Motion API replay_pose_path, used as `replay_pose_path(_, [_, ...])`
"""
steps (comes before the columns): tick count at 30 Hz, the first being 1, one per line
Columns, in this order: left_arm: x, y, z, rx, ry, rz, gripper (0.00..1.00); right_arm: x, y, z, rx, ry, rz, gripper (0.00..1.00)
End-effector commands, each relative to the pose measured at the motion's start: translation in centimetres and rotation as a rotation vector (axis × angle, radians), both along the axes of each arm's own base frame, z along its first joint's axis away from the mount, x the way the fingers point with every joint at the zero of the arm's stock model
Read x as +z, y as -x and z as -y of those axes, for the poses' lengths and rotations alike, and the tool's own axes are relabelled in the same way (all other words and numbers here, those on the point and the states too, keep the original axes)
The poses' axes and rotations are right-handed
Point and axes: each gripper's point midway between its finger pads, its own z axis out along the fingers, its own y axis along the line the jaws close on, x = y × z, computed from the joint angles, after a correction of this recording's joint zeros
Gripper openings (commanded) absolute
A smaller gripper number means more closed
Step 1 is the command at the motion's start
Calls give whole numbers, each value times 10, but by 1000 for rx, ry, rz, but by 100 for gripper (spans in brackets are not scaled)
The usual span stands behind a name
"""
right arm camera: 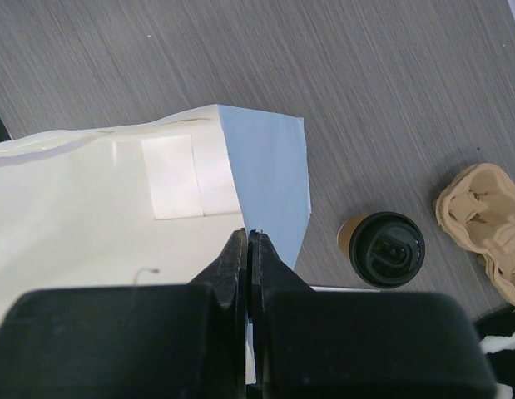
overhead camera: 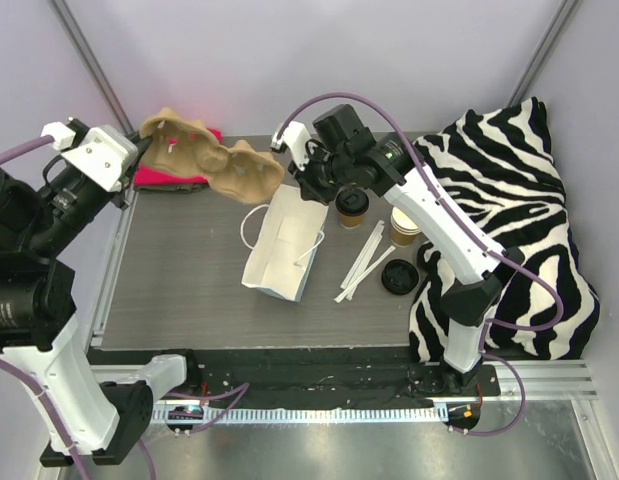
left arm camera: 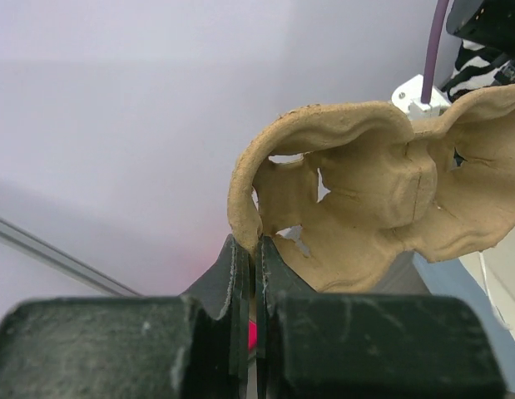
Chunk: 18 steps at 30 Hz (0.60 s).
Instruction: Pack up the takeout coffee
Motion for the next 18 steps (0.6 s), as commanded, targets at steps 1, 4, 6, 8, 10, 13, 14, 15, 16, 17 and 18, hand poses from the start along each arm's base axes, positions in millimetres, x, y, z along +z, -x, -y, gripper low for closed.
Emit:
replay_pose_path(1, [-2,-2,2,-6,42,-15,0,30,-7,-6,-36,-73,67,1])
replay_pose_path(4, [-18,-7,-3,21,20,-50,0,25,-10,-8,-52,-67,59,1])
replay_pose_path(6, [-28,-11,-9,53,13,-76,0,23,-13,-8,-69,-62,63,1])
replay_pose_path(8, [-33,-16,-15,90,-2,-80,0,20,-20,-9,-98,-47,79,1])
replay_pose_path(10, [-34,-20,-20,119,-11,-81,0,14,-28,-7,-132,-22,92,1])
replay_pose_path(13, [-42,-25,-27,151,-27,-95,0,3,-35,-9,-153,-2,85,1])
replay_pose_path(14, [-43,-25,-27,152,-39,-93,0,-1,-38,-11,-158,5,84,1])
replay_pose_path(15, [-49,-27,-27,151,-43,-109,0,-4,-39,-12,-162,9,82,1])
replay_pose_path(16, [-51,-28,-28,153,-44,-113,0,-5,-41,-14,-162,8,83,1])
replay_pose_path(17, [-55,-30,-27,150,-49,-121,0,-4,-50,-7,-212,35,115,1])
replay_pose_path(18, [-58,-31,-27,148,-50,-132,0,-7,-55,-8,-228,41,124,1])
